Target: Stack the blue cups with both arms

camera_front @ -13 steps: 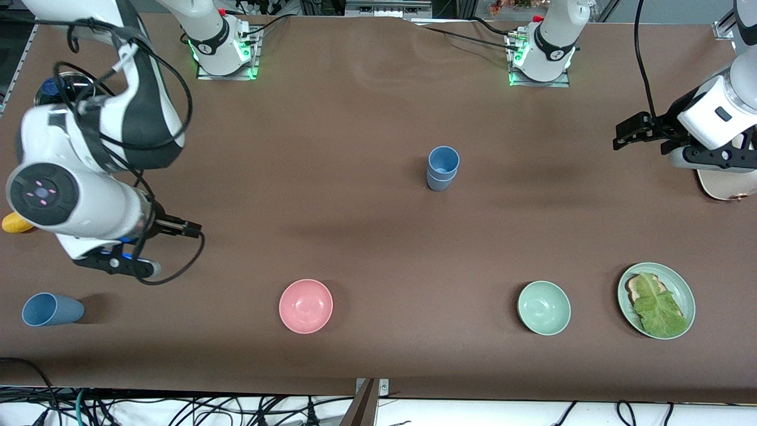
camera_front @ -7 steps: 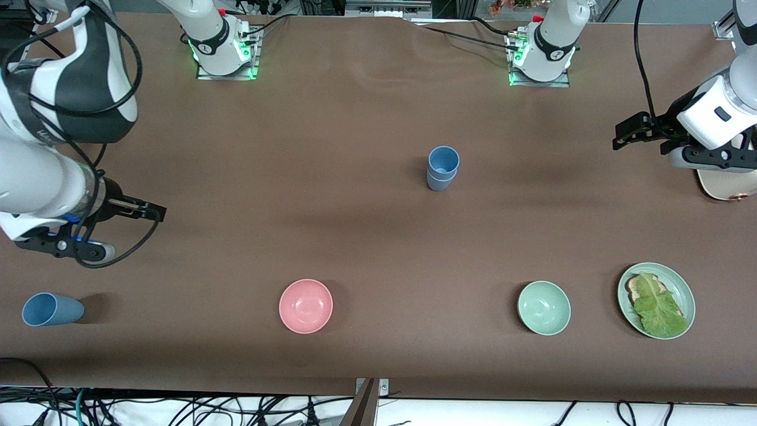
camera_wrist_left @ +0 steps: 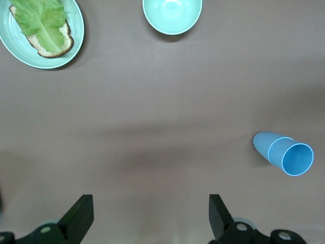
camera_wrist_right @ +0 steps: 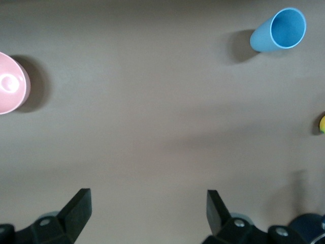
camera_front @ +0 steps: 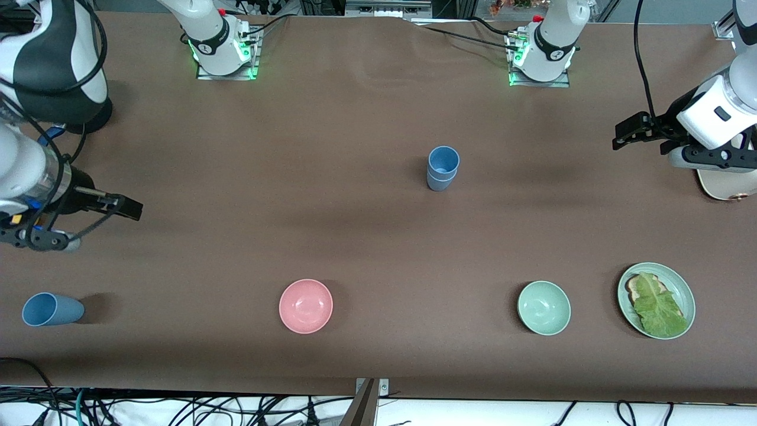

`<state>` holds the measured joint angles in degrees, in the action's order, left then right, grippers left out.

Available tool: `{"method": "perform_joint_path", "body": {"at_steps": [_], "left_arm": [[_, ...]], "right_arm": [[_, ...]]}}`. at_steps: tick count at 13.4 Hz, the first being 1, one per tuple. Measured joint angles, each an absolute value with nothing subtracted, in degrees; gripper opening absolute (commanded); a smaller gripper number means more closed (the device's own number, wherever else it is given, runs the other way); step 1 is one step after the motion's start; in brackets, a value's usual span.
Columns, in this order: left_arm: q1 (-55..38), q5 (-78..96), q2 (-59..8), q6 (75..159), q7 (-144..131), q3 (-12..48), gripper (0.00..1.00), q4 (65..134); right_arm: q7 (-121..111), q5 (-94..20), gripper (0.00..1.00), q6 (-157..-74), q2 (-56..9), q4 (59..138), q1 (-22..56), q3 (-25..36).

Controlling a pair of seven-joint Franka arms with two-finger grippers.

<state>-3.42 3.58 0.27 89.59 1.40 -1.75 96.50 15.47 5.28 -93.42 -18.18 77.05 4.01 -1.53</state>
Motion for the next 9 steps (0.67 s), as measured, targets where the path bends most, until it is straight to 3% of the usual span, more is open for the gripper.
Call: {"method": "perform_joint_path", "body": {"at_steps": [4,9], "left_arm": [[-3.43,3.58,0.25,89.59,1.40,-1.75,1.00,96.48],[-3.44,3.58,0.25,89.59,1.40,-1.74,1.00,96.47]], "right_arm": [[14.09,-0.19,1.00,-94.42,-8.79,88.49,-1.52,-1.43],[8.97,-0.47,1.00,-94.40,-5.59,92.85,-2.15,-1.81]]}}
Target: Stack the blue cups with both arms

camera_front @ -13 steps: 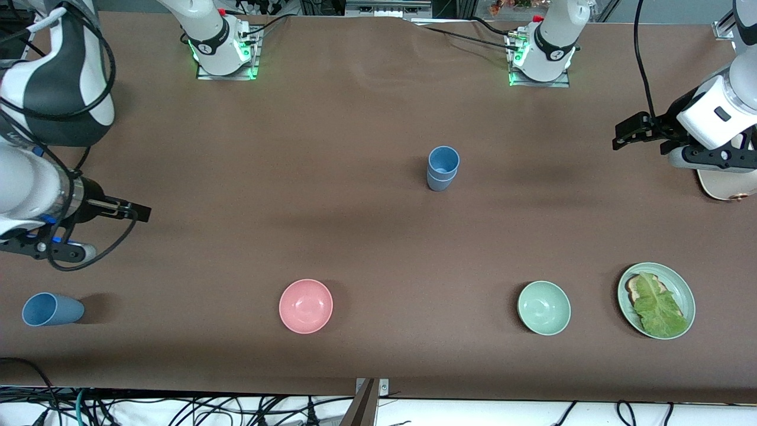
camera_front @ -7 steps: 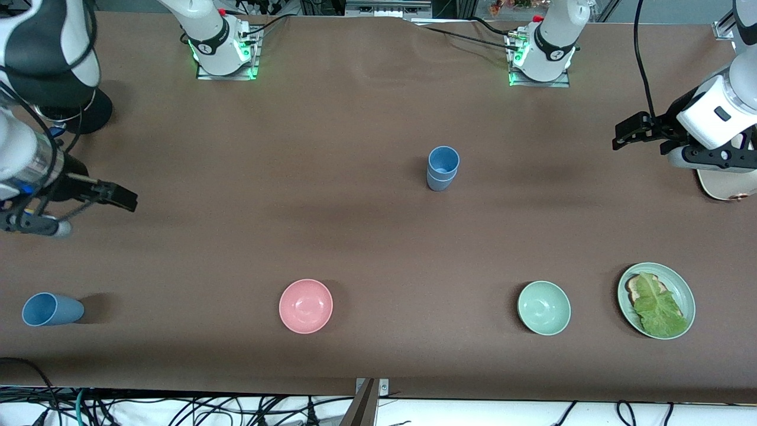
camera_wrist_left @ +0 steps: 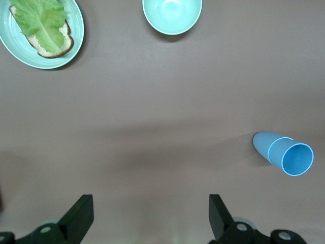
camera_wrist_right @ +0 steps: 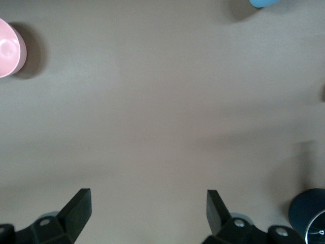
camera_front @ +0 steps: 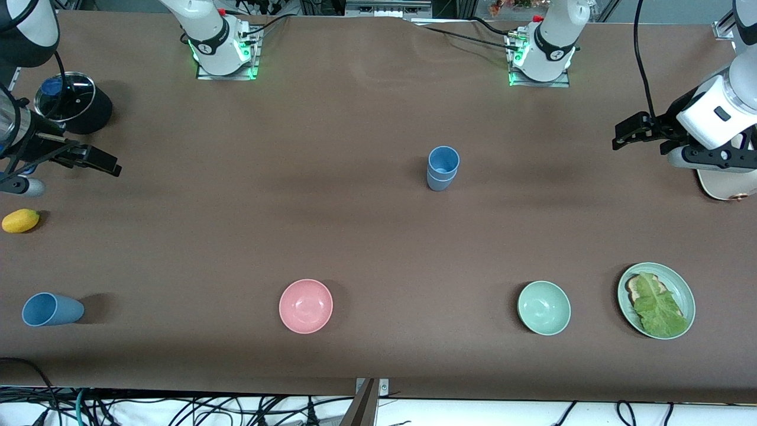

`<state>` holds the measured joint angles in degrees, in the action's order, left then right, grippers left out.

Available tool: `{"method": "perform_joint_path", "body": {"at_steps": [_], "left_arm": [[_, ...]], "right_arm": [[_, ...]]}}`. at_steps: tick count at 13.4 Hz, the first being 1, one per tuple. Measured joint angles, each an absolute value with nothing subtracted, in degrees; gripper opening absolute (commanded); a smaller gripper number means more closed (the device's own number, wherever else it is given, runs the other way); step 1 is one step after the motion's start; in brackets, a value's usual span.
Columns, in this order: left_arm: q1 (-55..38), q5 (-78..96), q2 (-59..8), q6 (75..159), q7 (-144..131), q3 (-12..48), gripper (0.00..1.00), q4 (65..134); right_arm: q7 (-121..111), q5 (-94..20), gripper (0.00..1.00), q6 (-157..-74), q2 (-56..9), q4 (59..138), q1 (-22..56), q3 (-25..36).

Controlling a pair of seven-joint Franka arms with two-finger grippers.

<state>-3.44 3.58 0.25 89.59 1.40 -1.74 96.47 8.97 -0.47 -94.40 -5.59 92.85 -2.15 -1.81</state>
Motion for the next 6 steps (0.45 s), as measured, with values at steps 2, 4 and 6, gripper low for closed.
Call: {"method": "perform_joint_path", "body": {"at_steps": [2,4,6], "left_arm": [[-3.44,3.58,0.24,89.59,1.40,-1.74,1.00,96.47],[-3.44,3.58,0.24,89.59,1.40,-1.74,1.00,96.47],[-3.44,3.58,0.24,89.59,1.40,-1.74,1.00,96.47]], "right_arm": [[8.13,-0.47,1.00,-94.37,-5.61,93.11,-2.10,-1.83],[8.04,-0.47,1.00,-94.10,-5.82,93.28,-1.96,-2.02],[8.04,-0.47,1.00,-94.08,-6.08,93.34,-1.79,-2.19]]}}
